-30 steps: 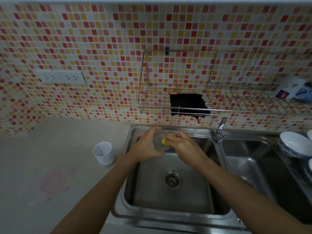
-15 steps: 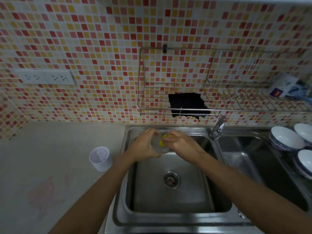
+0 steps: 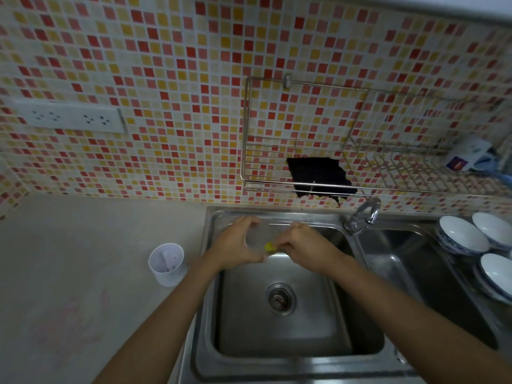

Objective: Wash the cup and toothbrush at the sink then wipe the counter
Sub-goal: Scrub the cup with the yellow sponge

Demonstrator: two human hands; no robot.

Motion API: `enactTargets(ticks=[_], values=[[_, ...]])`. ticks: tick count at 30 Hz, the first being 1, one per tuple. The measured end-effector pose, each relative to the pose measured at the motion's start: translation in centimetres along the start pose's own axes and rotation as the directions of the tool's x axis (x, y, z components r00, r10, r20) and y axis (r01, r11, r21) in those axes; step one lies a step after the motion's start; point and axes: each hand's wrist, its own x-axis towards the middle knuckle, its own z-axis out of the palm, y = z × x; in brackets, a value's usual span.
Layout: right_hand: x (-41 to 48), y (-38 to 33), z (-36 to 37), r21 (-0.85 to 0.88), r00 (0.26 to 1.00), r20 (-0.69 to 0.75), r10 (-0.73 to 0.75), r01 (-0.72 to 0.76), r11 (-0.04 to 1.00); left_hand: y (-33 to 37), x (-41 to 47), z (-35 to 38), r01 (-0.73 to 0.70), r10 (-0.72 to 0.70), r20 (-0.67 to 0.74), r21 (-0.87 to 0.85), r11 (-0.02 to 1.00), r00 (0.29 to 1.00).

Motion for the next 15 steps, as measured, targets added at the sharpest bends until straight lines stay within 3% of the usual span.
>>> enactTargets(ticks=[4,8,11,15], values=[[1.4,-3.8,-6.4,0.249,0.935,-0.329,0.132,-0.049,0.967,-0.7,-0.9,-1.1,0.039,-0.043,-0.073,-0.058,0.998,0.996],[5.9,-4.0,-9.1,0.463,0.717,-0.565,0.408,-0.134,0.876,-0.5,-1.6,-2.2,0.045,-0.051,-0.104,-0.06,0.997,0.993],[10.0,-2.1,-9.1,0.593,0.642,-0.516,0.567,-0.209,0.778,-0.4,-2.2,-2.5,0.054,-0.061,-0.11,-0.059,0.997,0.992],[13.7,0.6,-7.9,0.398,0.696,-0.346,0.629,-0.498,0.77,-0.3,-2.8,-2.7,0.04,-0.044,-0.1,-0.042,0.998,0.994]])
